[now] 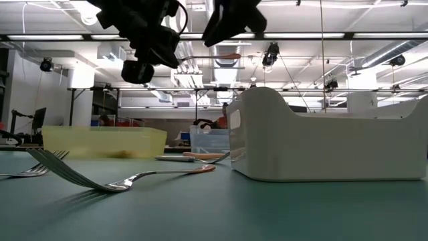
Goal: Sort silverware by color (type)
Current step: Put the orange fork into the white bin
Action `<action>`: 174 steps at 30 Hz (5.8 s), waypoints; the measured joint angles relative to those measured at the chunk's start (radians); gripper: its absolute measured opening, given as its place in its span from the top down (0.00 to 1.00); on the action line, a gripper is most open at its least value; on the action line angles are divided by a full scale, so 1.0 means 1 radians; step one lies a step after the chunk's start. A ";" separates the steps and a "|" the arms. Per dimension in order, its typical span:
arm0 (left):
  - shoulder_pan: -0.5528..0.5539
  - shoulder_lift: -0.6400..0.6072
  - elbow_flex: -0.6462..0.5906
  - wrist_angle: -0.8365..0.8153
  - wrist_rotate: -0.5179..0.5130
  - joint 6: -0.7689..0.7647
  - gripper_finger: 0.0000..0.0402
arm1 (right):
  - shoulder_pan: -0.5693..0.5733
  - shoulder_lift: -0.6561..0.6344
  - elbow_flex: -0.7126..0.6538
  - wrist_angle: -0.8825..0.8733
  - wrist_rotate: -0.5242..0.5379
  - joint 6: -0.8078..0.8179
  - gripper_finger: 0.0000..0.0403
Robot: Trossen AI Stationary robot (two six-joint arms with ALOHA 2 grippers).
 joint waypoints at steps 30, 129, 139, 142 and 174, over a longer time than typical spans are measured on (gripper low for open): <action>0.000 0.000 0.000 0.066 0.029 -0.044 1.00 | -0.045 0.094 0.049 -0.015 0.048 -0.123 0.91; 0.019 -0.196 0.145 0.159 -0.217 0.683 0.61 | 0.152 -0.053 -0.409 -0.088 -0.498 0.731 0.98; 0.019 -0.195 0.145 0.159 -0.218 0.675 0.61 | 0.152 -0.064 -0.410 -0.118 -0.498 0.741 0.95; 0.019 -0.195 0.145 0.159 -0.218 0.675 0.61 | 0.152 -0.065 -0.410 -0.119 -0.497 0.744 0.92; 0.018 -0.195 0.117 0.150 -0.217 0.570 0.61 | 0.157 -0.122 -0.410 -0.153 -0.472 0.713 0.82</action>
